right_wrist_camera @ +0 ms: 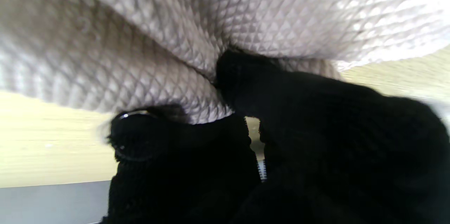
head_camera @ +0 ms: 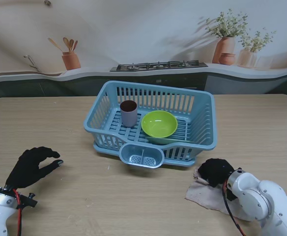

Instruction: Clear dishes and wipe the table

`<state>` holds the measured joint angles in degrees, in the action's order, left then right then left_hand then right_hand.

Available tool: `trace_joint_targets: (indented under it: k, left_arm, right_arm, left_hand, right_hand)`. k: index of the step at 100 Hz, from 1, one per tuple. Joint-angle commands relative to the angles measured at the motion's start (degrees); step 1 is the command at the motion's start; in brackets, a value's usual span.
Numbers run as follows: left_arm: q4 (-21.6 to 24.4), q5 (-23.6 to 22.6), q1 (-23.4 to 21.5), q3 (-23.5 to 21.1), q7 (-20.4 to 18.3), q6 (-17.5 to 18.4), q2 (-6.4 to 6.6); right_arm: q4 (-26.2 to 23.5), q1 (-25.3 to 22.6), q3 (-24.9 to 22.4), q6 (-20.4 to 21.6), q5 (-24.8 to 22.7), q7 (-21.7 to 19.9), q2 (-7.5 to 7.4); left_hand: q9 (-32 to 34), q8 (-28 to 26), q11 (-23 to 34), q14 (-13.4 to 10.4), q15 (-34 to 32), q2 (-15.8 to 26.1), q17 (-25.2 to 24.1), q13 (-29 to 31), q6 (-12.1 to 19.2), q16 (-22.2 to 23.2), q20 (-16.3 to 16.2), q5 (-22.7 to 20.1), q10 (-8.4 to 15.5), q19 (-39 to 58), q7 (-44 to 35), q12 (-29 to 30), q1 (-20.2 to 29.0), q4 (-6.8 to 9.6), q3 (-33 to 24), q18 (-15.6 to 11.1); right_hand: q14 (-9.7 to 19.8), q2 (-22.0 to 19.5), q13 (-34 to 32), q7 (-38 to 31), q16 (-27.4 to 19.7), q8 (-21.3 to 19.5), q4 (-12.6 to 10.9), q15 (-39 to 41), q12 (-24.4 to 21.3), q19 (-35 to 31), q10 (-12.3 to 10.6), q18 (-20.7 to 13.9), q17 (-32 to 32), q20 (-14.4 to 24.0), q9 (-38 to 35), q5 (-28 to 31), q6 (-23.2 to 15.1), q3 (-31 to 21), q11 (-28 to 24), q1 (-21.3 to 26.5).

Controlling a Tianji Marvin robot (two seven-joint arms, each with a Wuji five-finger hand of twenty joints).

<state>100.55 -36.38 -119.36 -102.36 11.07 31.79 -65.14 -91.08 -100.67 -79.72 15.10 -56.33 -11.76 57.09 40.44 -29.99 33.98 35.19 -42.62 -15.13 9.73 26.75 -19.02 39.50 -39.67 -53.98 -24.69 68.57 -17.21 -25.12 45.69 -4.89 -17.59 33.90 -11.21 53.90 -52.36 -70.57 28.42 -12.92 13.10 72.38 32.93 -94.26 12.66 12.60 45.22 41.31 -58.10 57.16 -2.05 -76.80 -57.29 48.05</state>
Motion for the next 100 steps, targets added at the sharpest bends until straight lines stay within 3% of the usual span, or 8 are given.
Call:
trace_joint_targets:
  k: [1,18,64,85,100]
  left_arm:
    - [0.14,0.05,-0.16,0.05,-0.52,0.05,-0.22]
    - [0.51,0.41,-0.26,0.06,-1.33,-0.15,-0.1]
    - [0.22,0.06,-0.19,-0.11,-0.87,0.43,-0.16]
    - [0.15,0.22,-0.35,-0.1,-0.37,0.46,-0.29]
    - [-0.14,-0.12,-0.43,-0.05,0.7,0.77,-0.48]
  right_arm:
    - [1.22,-1.23,1.29,0.62,-0.43,-2.09,0.75]
    - [1.15,-2.95,-0.46,1.47,-1.79,-1.53,0.71]
    - [2.25,-9.42,-12.47,4.75,-11.25,4.38,0.64]
    - [1.44,-9.75,-11.85,5.09,-10.29,3.27,0.67]
    - [0.46,-9.11,-8.98,4.76,-6.86,1.83,0.85]
  left_hand:
    - [-0.78,0.01,-0.39,1.83,0.06,2.31,-0.8,-0.98,-0.37,-0.33,0.76,-1.51,-1.61,-1.03,0.71,1.31,0.65,1.88,1.66,-0.7]
    - [-0.75,0.0,-0.39,1.87,0.1,2.25,-0.78,-0.98,-0.39,-0.35,0.76,-1.56,-1.64,-1.01,0.69,1.32,0.69,1.89,1.69,-0.58]
    - [-0.7,0.01,-0.38,1.86,0.05,2.25,-0.82,-0.93,-0.36,-0.33,0.77,-1.6,-1.63,-1.05,0.69,1.31,0.67,1.88,1.79,-0.51]
    - [-0.83,0.0,-0.44,1.97,0.16,2.35,-0.98,-1.16,-0.51,-0.35,0.79,-1.57,-1.66,-1.09,0.69,1.34,0.71,1.9,1.79,-0.67]
    - [-0.66,-0.01,-0.36,1.94,0.07,2.39,-0.73,-0.98,-0.45,-0.33,0.72,-1.58,-1.58,-0.89,0.67,1.31,0.63,1.89,1.92,-0.61]
  right_hand:
    - [-0.06,-2.69,-1.61,4.54,0.23,2.83,1.73,1.77,-4.94,-0.6,-1.61,-3.88,-0.65,0.51,-0.48,-0.36,3.29,0.99,5.69,0.04]
    - [-0.05,-2.69,-1.63,4.47,0.24,2.74,1.75,1.83,-4.94,-0.58,-1.66,-3.92,-0.67,0.52,-0.46,-0.32,3.14,1.01,5.61,0.01]
    - [-0.13,-2.41,-1.8,4.32,0.05,2.82,1.72,1.72,-5.01,-0.5,-1.57,-3.9,-0.71,0.51,-0.64,-0.11,3.08,0.82,5.65,0.06]
    - [-0.16,-2.46,-1.74,4.35,0.12,2.82,1.75,1.76,-4.93,-0.36,-1.59,-3.57,-0.87,0.53,-0.58,-0.1,3.13,0.81,5.7,0.01]
    - [-0.14,-2.56,-1.63,4.41,0.13,2.83,1.77,1.73,-4.89,-0.2,-1.57,-3.61,-0.91,0.51,-0.48,-0.21,3.18,0.86,5.68,0.0]
